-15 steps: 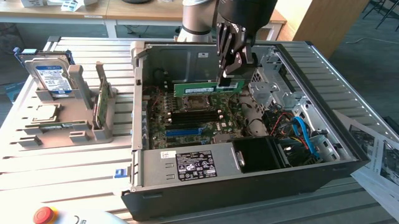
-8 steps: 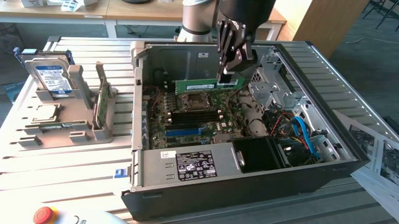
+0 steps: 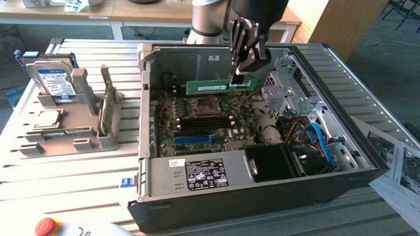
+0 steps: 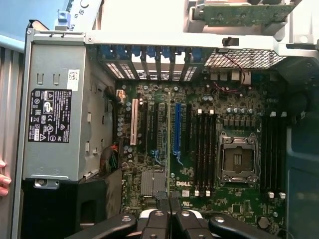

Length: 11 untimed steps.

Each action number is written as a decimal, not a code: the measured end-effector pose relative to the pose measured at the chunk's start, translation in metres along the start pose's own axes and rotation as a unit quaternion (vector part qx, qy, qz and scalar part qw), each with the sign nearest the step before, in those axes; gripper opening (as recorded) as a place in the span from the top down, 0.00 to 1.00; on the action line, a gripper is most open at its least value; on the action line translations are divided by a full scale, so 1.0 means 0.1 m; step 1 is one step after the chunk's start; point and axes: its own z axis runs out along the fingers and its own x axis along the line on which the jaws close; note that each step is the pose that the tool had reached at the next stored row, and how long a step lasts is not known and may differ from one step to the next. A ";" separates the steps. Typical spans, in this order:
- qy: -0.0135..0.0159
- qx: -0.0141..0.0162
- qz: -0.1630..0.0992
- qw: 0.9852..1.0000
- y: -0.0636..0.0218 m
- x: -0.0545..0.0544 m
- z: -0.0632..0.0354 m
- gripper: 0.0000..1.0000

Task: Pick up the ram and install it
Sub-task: 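Pick up the ram and move it above insertion slot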

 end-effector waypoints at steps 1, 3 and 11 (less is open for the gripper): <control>0.000 0.000 0.000 1.000 -0.005 -0.01 0.000 0.88; 0.000 0.000 0.000 1.000 -0.014 -0.04 0.000 0.88; 0.000 0.000 0.000 1.000 -0.051 -0.14 0.004 0.88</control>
